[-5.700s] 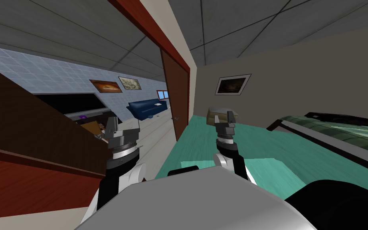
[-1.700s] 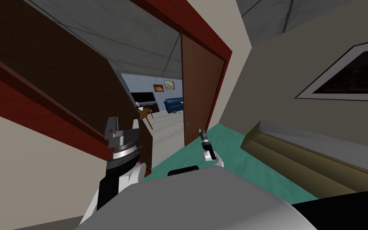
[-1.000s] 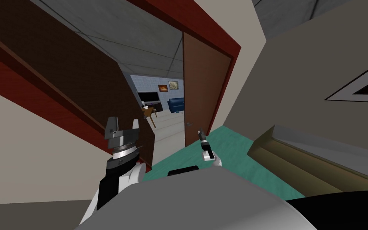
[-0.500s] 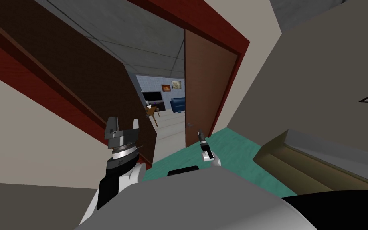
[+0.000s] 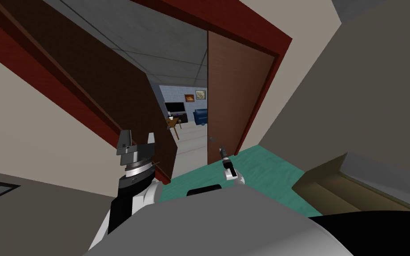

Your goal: Push the door open

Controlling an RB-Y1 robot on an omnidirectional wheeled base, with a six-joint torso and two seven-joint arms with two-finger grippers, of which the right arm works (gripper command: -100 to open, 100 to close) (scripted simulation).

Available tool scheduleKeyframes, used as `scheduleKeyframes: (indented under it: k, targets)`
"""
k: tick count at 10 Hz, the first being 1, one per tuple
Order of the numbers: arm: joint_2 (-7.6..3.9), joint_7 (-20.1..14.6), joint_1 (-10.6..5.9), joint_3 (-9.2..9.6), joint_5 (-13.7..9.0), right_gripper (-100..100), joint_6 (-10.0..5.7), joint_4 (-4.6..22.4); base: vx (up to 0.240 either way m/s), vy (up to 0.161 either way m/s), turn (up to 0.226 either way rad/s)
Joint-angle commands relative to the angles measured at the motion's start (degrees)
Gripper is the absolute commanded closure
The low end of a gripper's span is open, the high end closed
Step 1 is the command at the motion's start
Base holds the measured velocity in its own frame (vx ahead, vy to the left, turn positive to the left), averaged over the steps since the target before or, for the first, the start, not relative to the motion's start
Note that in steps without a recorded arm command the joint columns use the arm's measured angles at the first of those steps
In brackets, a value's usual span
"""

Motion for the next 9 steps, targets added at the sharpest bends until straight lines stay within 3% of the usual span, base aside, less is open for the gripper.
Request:
scheduleKeyframes:
  k: [1, 2, 7, 9]
  targets:
    - [-0.12, -0.4, -1.31, 0.00, -0.1, -100, -0.46, 2.9, 0.019, -0.104, 0.207]
    - [-0.12, -0.4, -1.31, 0.00, -0.1, -100, -0.46, 3.3, 0.005, -0.074, 0.074]
    - [-0.08, -1.2, -4.65, 0.02, -0.2, -100, -1.57, 11.5, 0.005, -0.084, 0.160]
    - [-0.06, -1.3, -5.22, 0.02, -0.2, -100, -1.76, 12.9, -0.002, -0.062, 0.062]
